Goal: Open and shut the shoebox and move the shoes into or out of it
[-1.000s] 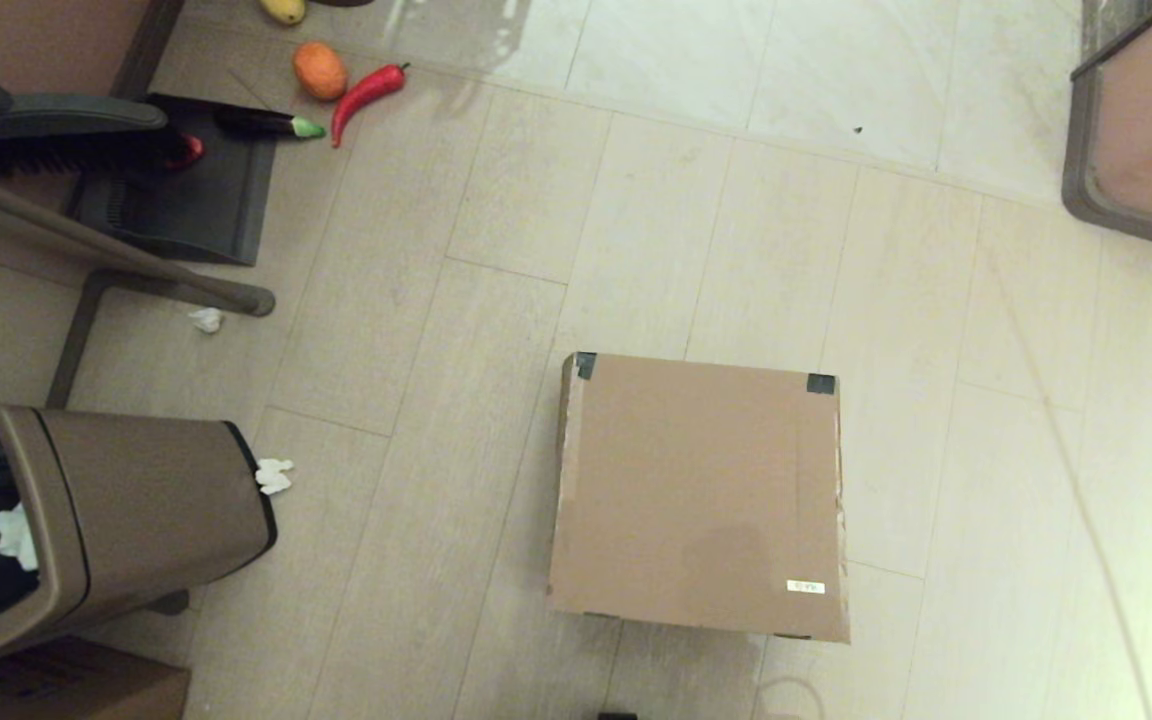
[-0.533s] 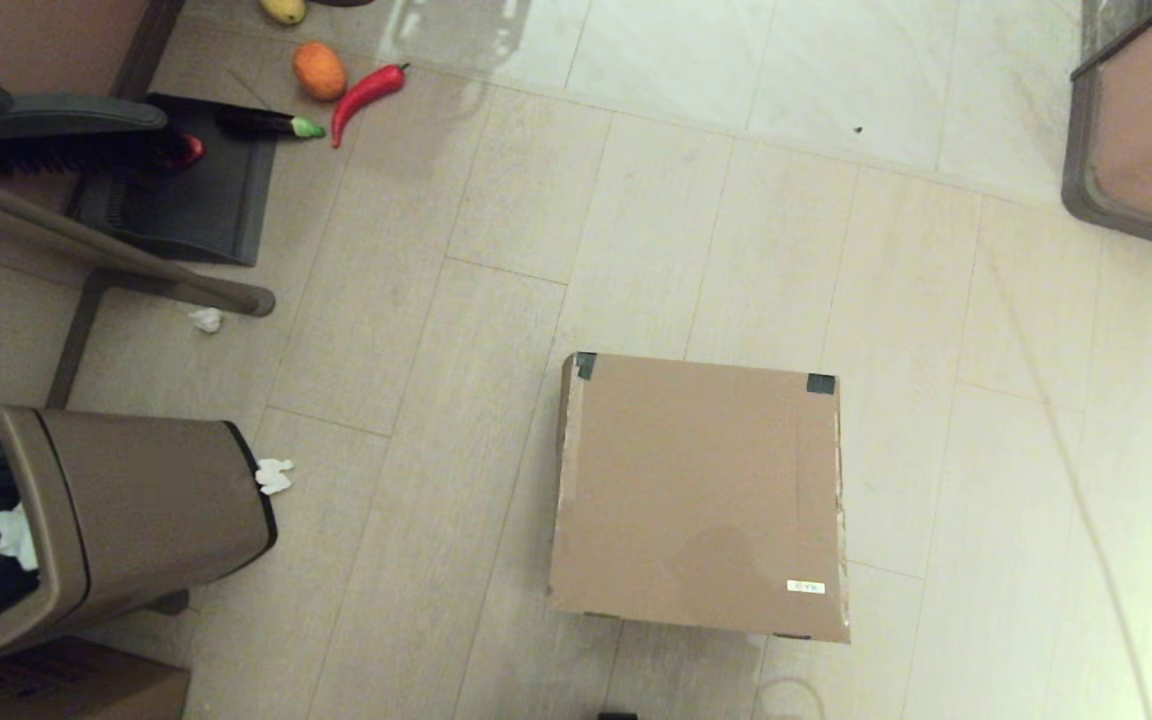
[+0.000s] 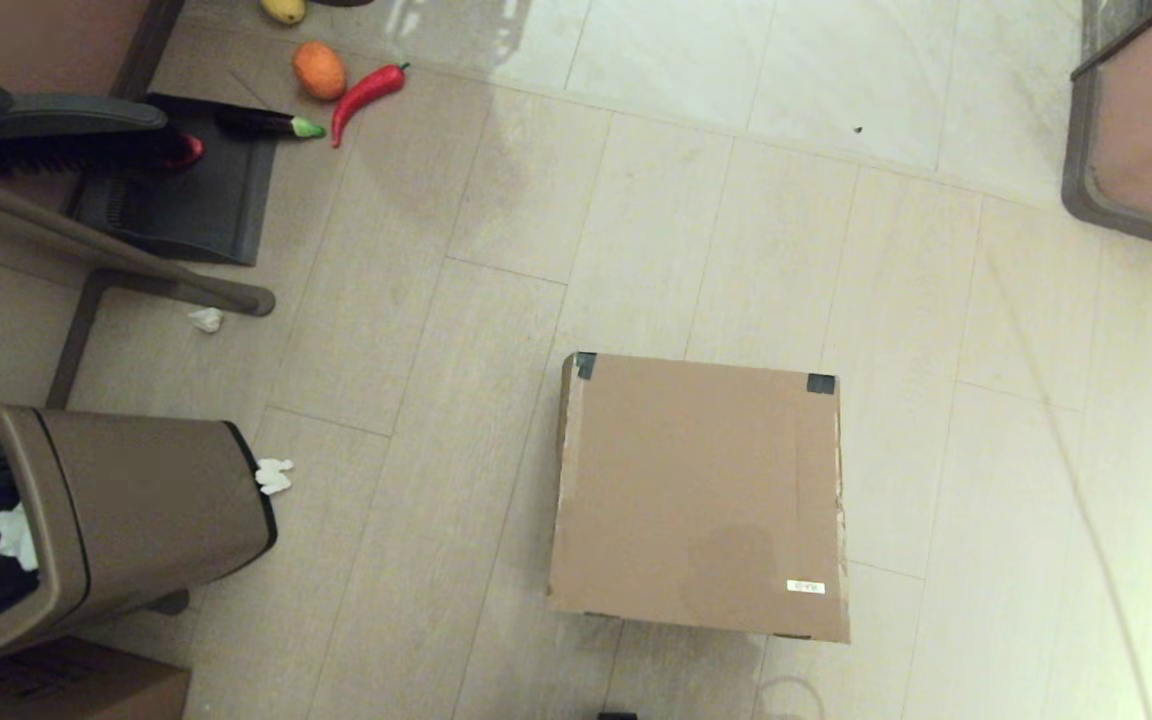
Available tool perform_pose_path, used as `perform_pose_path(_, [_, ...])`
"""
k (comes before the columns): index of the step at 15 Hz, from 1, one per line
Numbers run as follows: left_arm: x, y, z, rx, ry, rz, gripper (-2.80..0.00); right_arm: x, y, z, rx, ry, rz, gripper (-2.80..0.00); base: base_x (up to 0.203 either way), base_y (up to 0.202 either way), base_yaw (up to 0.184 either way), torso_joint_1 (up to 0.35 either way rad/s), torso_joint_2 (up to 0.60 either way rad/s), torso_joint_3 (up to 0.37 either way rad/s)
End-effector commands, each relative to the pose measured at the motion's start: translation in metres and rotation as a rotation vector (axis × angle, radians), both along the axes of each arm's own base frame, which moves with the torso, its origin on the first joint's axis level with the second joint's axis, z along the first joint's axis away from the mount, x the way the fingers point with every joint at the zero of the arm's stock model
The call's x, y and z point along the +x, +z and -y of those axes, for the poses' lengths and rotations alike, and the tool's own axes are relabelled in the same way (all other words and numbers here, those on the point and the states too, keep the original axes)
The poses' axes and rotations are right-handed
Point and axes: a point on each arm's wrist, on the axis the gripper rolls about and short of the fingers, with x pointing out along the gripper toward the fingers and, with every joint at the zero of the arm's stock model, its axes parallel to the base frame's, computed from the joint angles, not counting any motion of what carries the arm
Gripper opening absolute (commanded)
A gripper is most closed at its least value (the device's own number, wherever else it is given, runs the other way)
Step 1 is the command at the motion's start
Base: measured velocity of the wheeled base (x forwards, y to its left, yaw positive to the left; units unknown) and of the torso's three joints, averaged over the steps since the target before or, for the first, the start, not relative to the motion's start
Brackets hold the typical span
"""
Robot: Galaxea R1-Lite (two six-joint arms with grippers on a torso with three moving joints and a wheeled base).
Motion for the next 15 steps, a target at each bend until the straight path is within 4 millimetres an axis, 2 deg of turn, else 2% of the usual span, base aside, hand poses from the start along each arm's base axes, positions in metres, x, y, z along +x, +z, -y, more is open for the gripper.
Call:
perform_pose_path(1, [0.0003,0.0001,0.0,0.0,0.001,-0.004,-2.8,0.0002,0.0,0.0,0.001,-0.001,-0.003,-2.8,0.0,0.0,0.0,0.0,0.0,0.0])
perform_pose_path(15, [0.0003,0.0001,0.0,0.0,0.001,-0.004,-2.8,0.0003,-0.0001,0.0001,0.007,-0.003,-0.001,-2.8,0.0,0.0,0.0,0.0,0.0,0.0])
